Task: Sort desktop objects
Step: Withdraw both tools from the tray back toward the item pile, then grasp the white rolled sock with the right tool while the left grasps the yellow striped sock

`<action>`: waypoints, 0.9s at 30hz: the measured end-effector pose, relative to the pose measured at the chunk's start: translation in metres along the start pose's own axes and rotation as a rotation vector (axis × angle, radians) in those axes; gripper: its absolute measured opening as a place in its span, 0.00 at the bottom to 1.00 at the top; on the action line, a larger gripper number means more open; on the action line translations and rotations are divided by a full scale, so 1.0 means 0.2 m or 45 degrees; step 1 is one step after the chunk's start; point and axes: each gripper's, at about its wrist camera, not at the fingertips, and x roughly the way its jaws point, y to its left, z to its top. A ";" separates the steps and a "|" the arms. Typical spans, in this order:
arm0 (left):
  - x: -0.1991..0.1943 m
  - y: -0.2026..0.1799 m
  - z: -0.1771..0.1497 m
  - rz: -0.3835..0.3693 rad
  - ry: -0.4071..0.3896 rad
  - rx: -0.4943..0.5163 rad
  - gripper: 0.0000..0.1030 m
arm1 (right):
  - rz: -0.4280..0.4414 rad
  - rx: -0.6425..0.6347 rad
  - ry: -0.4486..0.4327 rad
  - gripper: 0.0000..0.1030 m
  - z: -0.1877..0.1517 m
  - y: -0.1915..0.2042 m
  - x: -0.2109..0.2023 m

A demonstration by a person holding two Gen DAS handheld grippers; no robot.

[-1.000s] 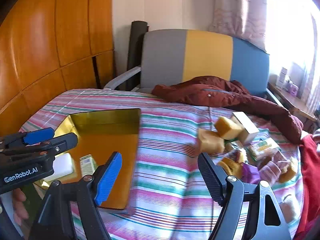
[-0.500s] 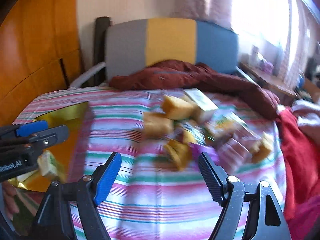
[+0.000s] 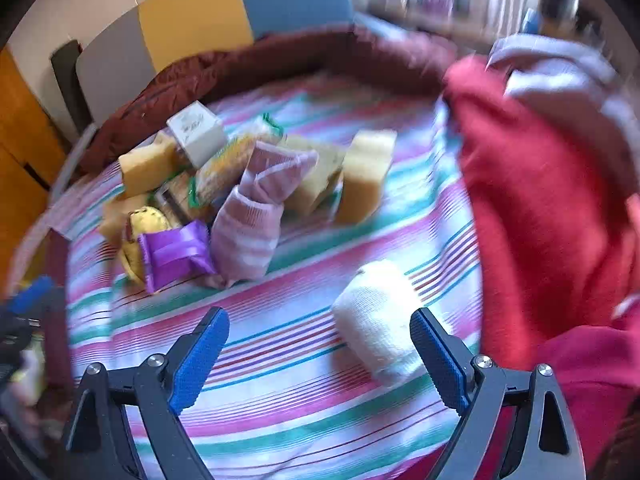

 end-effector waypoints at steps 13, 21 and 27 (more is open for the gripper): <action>0.38 0.02 0.16 -0.069 0.119 -0.057 0.62 | -0.191 0.104 0.118 0.83 0.06 -0.10 0.19; 0.56 0.00 0.15 -0.101 0.164 -0.035 0.59 | -0.263 0.123 0.173 0.68 0.04 -0.13 0.25; 0.53 0.00 0.14 -0.127 0.148 -0.051 0.40 | -0.262 0.115 0.205 0.58 0.03 -0.14 0.28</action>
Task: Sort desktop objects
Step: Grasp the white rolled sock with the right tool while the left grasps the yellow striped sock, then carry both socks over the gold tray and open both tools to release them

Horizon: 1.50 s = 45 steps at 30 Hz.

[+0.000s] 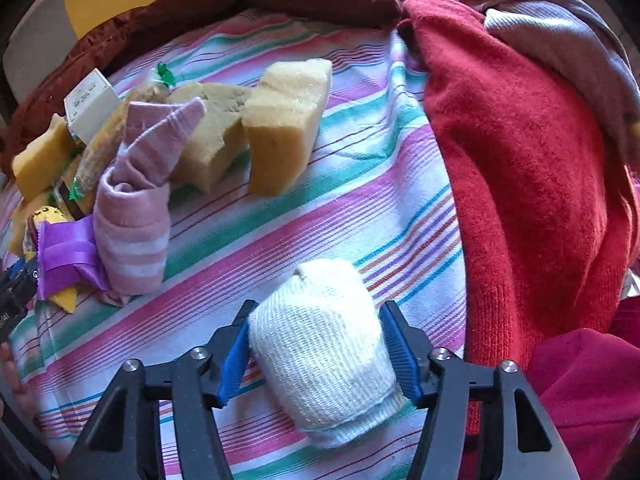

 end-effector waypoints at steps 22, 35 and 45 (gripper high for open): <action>-0.67 0.13 -0.31 0.274 -0.313 -0.079 0.37 | 0.352 -0.230 -0.322 0.55 -0.25 0.33 -0.37; -1.03 0.48 -0.55 0.510 -0.417 -0.282 0.38 | 0.685 -0.577 -0.362 0.55 -0.38 1.04 -0.53; -1.23 0.84 -0.79 0.635 -0.445 -0.518 0.38 | 0.852 -0.808 -0.296 0.55 -0.57 1.55 -0.59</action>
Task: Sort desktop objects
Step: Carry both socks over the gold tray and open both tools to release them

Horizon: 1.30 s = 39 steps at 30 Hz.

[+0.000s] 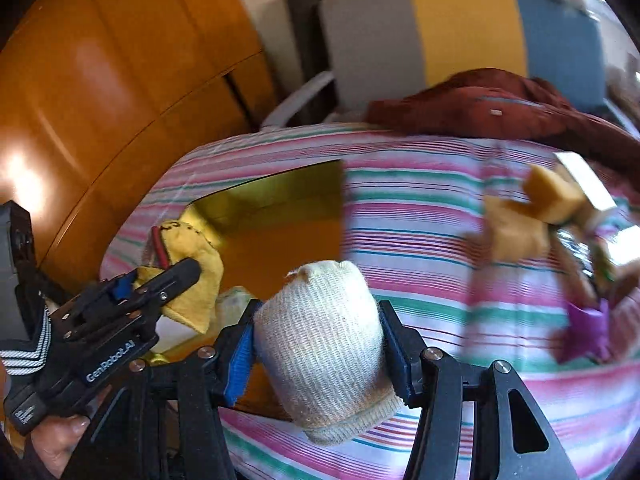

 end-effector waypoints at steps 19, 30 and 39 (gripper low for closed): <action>0.12 0.37 0.00 0.179 0.033 -0.124 0.42 | 0.032 -0.084 0.078 0.55 0.11 0.27 0.28; 0.10 0.38 0.00 0.191 0.025 -0.113 0.54 | -0.003 -0.089 0.056 0.59 0.14 0.30 0.32; 0.03 0.34 -0.02 0.141 0.011 -0.118 0.54 | -0.011 -0.071 0.032 0.71 0.10 0.29 0.26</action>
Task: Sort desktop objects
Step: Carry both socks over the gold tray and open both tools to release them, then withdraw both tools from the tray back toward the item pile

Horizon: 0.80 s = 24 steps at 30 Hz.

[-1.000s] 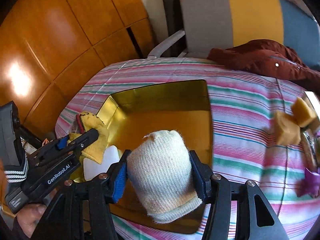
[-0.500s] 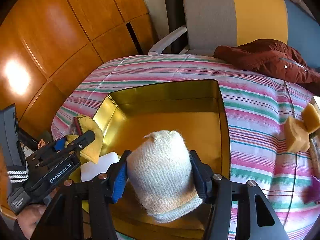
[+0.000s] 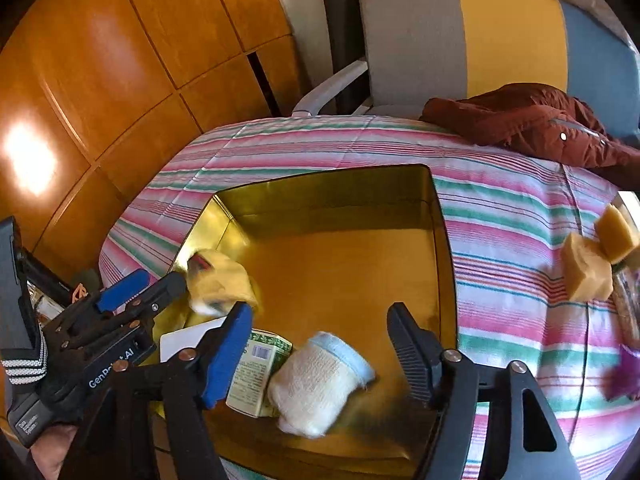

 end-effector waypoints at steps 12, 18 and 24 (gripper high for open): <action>-0.07 -0.14 -0.05 -0.097 0.010 0.055 0.54 | -0.103 0.105 -0.089 0.82 -0.10 -0.17 -0.18; -0.11 -0.28 -0.06 -0.160 0.011 0.130 0.54 | -0.176 0.196 -0.116 0.82 -0.17 -0.36 -0.28; -0.14 -0.48 -0.08 -0.249 0.024 0.236 0.54 | -0.302 0.288 -0.139 0.82 -0.25 -0.62 -0.43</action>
